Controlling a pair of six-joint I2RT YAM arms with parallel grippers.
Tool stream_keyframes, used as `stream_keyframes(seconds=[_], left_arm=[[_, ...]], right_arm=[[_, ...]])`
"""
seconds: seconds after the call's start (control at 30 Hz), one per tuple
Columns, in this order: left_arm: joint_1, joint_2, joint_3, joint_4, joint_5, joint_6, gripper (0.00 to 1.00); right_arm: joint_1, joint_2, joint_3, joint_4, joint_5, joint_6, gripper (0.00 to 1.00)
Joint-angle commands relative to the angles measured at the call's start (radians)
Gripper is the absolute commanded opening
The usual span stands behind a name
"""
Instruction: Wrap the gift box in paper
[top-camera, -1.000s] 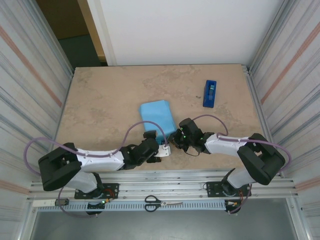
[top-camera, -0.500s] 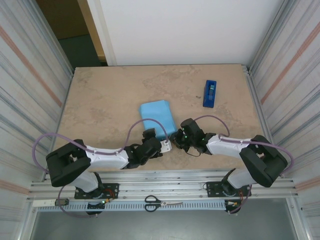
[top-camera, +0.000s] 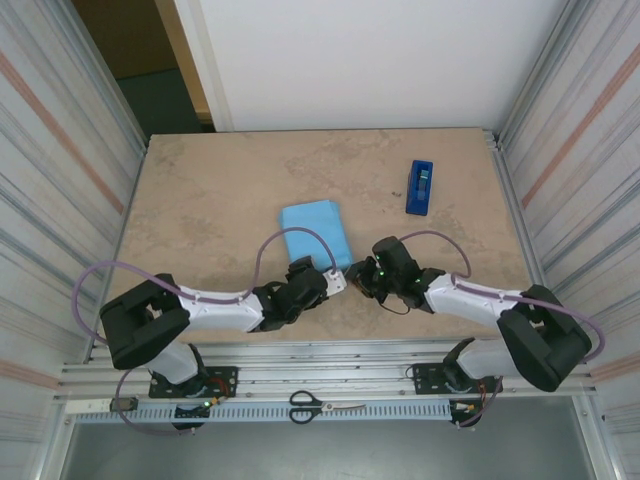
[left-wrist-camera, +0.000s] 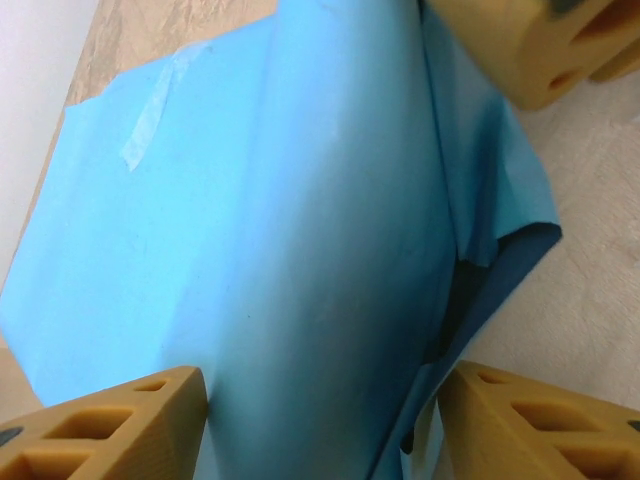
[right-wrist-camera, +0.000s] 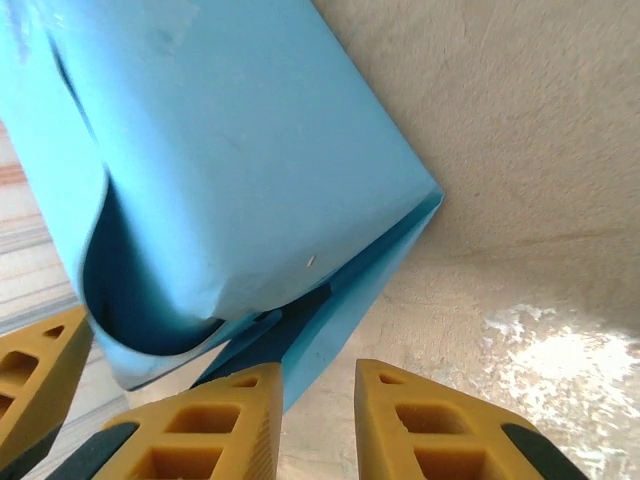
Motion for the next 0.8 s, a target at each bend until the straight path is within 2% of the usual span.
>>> stream_keyframes(seconds=[0.0,0.17,0.3,0.47,0.67,0.73,0.77], left_arm=[[0.013,0.014,0.024,-0.010,0.009,-0.044,0.62],[0.016,0.015,0.030,-0.027,0.023,-0.050,0.62],[0.017,0.015,0.024,-0.033,0.030,-0.070,0.62],[0.019,0.015,0.027,-0.048,0.045,-0.098,0.61],[0.020,0.014,0.034,-0.062,0.060,-0.113,0.62],[0.020,-0.002,0.038,-0.073,0.065,-0.118,0.65],[0.021,-0.016,0.034,-0.071,0.073,-0.116,0.69]], right_arm=[[-0.013,-0.043,-0.028,-0.076,0.019,-0.043,0.24],[0.013,0.032,-0.037,0.010,-0.043,-0.046,0.15],[0.068,0.131,-0.014,0.111,-0.028,-0.022,0.05],[0.106,0.212,-0.036,0.272,0.043,0.047,0.01],[0.106,0.223,-0.044,0.376,0.109,0.067,0.00],[0.104,0.215,-0.045,0.377,0.125,0.073,0.00],[0.099,0.213,-0.046,0.376,0.129,0.078,0.00]])
